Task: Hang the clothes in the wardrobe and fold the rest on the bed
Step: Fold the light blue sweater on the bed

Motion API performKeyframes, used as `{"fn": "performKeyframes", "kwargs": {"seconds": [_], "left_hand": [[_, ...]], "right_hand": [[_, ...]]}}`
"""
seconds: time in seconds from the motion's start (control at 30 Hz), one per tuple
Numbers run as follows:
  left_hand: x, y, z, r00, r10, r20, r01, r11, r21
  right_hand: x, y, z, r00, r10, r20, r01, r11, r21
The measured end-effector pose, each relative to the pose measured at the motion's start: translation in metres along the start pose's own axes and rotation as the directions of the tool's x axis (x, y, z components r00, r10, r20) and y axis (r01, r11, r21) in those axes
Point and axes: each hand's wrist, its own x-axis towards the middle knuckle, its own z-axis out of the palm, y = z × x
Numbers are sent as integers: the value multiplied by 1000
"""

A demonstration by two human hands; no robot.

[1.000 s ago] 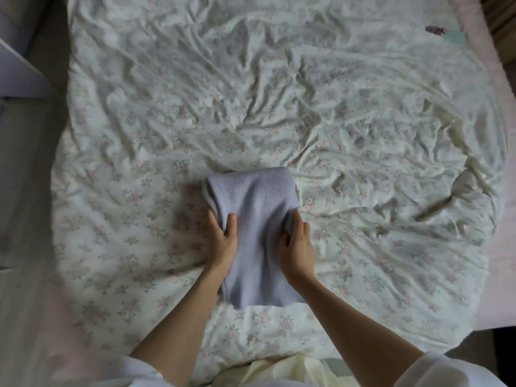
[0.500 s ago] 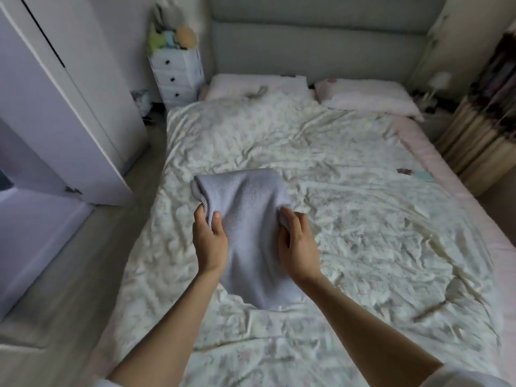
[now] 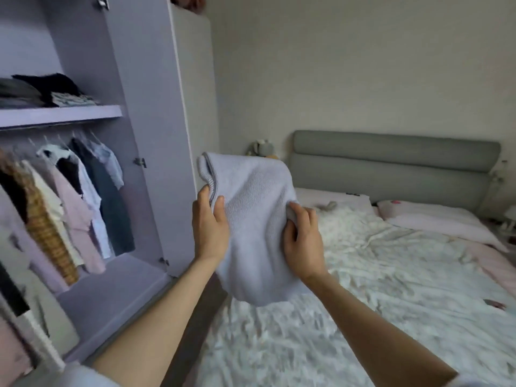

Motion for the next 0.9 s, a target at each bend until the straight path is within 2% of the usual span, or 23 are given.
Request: {"fn": "performKeyframes", "kwargs": {"seconds": [0.13, 0.27, 0.43, 0.6, 0.9], "left_hand": [[67, -9, -90, 993, 110, -53, -111, 994, -23], [131, -24, -177, 984, 175, -46, -174, 984, 25], [194, -48, -259, 958, 283, -41, -279, 956, 96], [235, -84, -297, 959, 266, -95, -250, 956, 151], [332, -145, -312, 955, 268, -124, -243, 952, 187]], "right_hand": [[28, -77, 75, 993, -81, -83, 87, 994, 71], [48, -147, 155, 985, -71, -159, 92, 987, 130], [67, -211, 239, 985, -69, -158, 102, 972, 213], [85, -236, 296, 988, -108, -113, 133, 959, 251], [148, -244, 402, 989, -122, -85, 142, 944, 298]]}}
